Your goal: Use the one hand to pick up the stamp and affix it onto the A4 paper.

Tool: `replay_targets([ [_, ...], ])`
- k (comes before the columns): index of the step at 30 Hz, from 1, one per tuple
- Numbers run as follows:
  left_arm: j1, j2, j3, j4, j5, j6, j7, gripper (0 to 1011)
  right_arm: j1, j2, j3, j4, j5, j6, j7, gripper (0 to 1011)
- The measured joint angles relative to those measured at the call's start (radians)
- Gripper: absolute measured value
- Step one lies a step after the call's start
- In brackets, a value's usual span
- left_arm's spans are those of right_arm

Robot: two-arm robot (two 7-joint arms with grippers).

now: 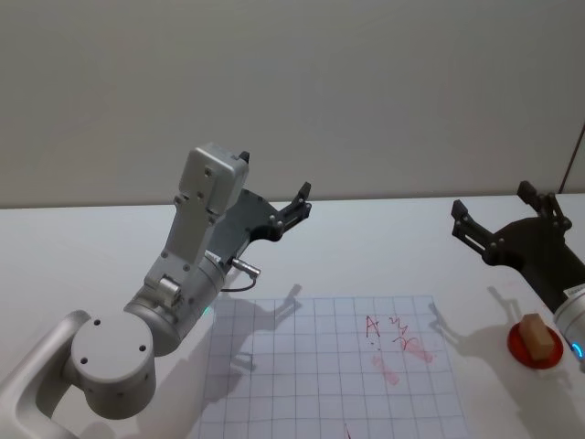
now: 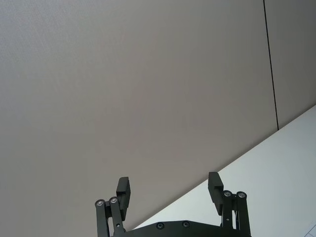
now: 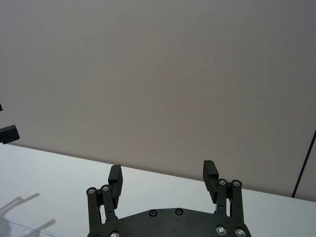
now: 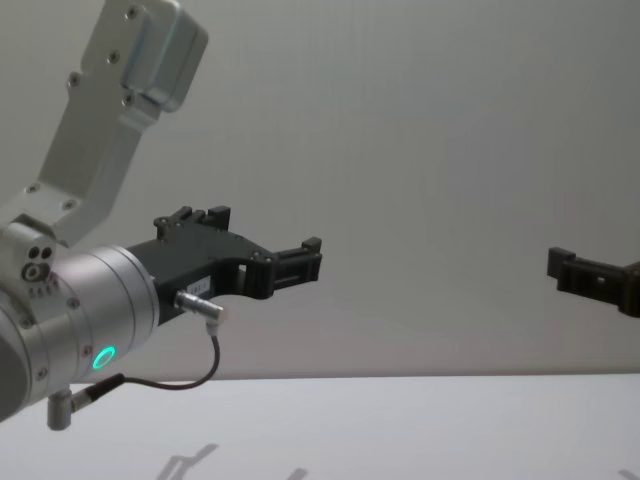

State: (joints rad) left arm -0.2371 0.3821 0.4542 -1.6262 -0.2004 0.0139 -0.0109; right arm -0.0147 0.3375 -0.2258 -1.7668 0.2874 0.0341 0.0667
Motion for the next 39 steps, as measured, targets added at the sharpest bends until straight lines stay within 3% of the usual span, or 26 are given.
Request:
replay_targets([
  [39,0.000,0.000,0.000,0.000,0.000,0.000,0.000,1001,0.000,0.000,0.000,0.000,0.000,0.000,0.000,1001],
])
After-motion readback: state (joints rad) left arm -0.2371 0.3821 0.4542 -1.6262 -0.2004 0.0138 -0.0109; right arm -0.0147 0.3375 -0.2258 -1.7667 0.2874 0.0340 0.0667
